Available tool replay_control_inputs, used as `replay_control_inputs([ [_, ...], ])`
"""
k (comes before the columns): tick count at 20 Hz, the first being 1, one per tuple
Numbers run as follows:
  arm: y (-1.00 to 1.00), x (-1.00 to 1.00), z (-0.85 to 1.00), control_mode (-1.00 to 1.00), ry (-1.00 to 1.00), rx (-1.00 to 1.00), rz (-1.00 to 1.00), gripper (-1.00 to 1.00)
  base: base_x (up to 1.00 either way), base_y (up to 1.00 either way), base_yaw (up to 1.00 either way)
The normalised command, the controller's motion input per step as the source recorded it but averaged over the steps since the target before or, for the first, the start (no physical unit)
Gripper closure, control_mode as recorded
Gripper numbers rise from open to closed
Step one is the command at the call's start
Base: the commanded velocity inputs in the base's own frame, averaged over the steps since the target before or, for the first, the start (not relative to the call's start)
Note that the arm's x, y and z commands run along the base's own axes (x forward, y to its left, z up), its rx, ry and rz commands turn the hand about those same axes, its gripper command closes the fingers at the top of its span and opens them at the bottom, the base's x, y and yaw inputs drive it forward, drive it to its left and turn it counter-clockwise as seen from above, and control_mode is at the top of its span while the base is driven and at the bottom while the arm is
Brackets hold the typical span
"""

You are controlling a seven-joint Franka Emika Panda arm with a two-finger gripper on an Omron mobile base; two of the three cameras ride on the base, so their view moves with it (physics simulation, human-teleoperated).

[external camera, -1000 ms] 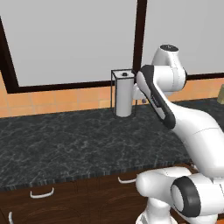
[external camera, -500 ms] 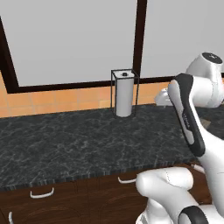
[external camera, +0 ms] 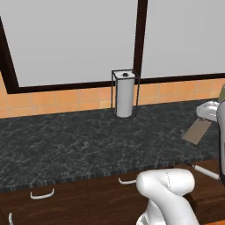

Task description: Pick the rolling pin from the drawer and place it on the counter.

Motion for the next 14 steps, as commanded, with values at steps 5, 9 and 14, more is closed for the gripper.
replay_control_inputs([
  [5,-1.0,-0.75,-0.3,-1.0,0.0,0.2,-0.32,-1.0,0.0,0.0,0.0],
  [9,-0.96,-0.75,-0.68,-1.0,0.05,0.1,-0.21,-1.0,0.0,0.0,0.0],
  [14,-0.64,-0.36,-0.61,-1.0,0.43,0.11,-0.28,-1.0,0.0,0.0,0.0],
])
